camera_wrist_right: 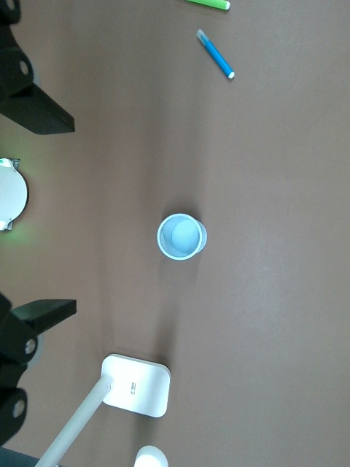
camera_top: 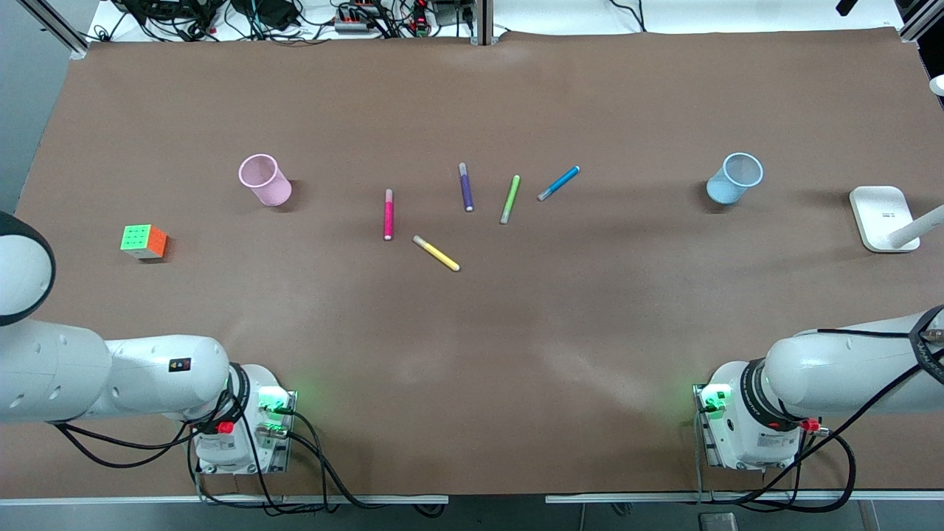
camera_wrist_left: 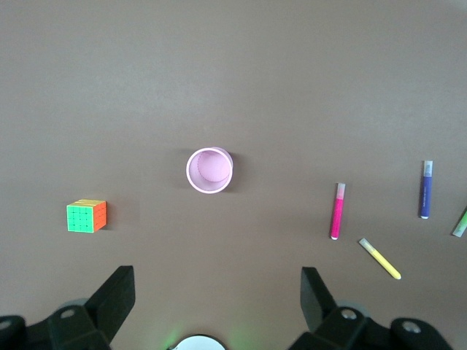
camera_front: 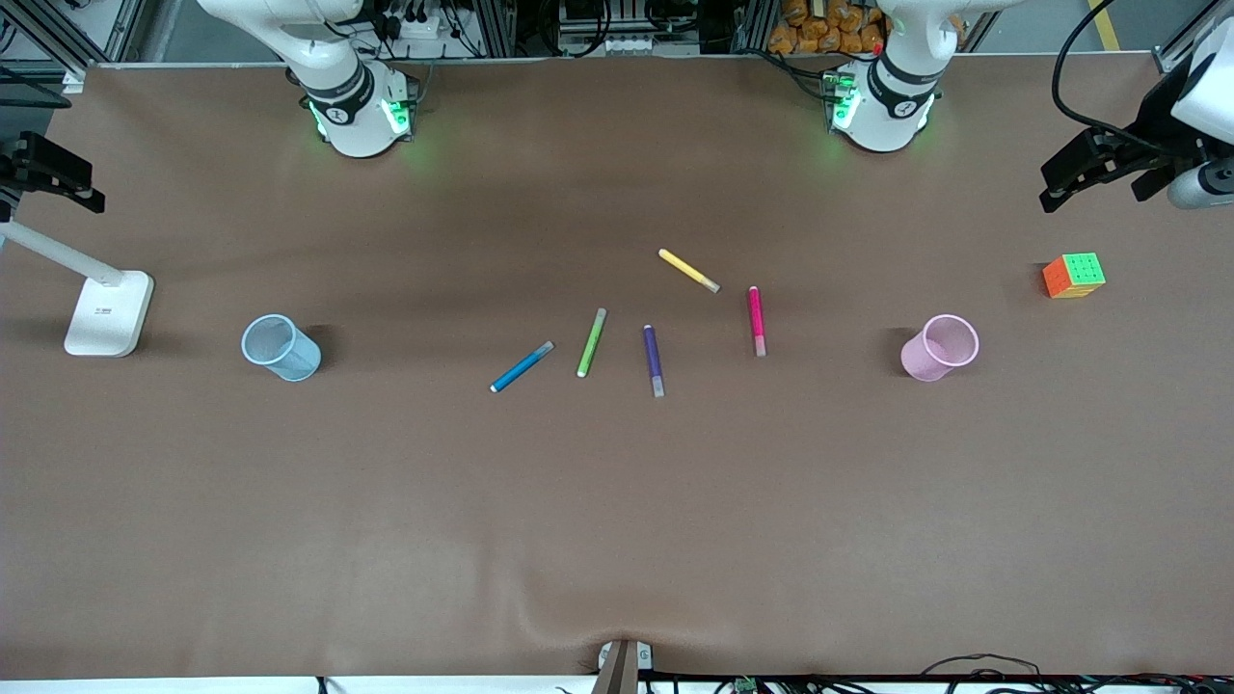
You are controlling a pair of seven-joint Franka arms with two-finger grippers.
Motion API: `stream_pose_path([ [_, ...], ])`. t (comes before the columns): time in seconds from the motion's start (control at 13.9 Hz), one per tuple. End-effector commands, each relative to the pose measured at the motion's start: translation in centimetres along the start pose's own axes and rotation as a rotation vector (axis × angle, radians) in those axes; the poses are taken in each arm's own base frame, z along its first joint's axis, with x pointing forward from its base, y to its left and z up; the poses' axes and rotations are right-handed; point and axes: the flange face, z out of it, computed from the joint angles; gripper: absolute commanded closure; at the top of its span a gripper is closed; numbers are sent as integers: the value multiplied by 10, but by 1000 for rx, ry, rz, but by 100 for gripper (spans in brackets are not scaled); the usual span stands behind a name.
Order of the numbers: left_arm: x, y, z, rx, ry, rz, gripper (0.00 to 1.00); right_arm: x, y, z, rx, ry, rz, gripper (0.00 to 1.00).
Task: Place pink and blue markers in matching cups
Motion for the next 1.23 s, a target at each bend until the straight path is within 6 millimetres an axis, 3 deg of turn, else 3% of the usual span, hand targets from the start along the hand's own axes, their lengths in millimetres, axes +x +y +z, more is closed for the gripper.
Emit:
stream_pose_path([
  [0.0,2,-4,-4,2,-9,-19,0,2,3,-4,18,0,13,0],
  [1.15,5,5,8,4,-36,0,0,2,8,0,25,-7,17,0],
])
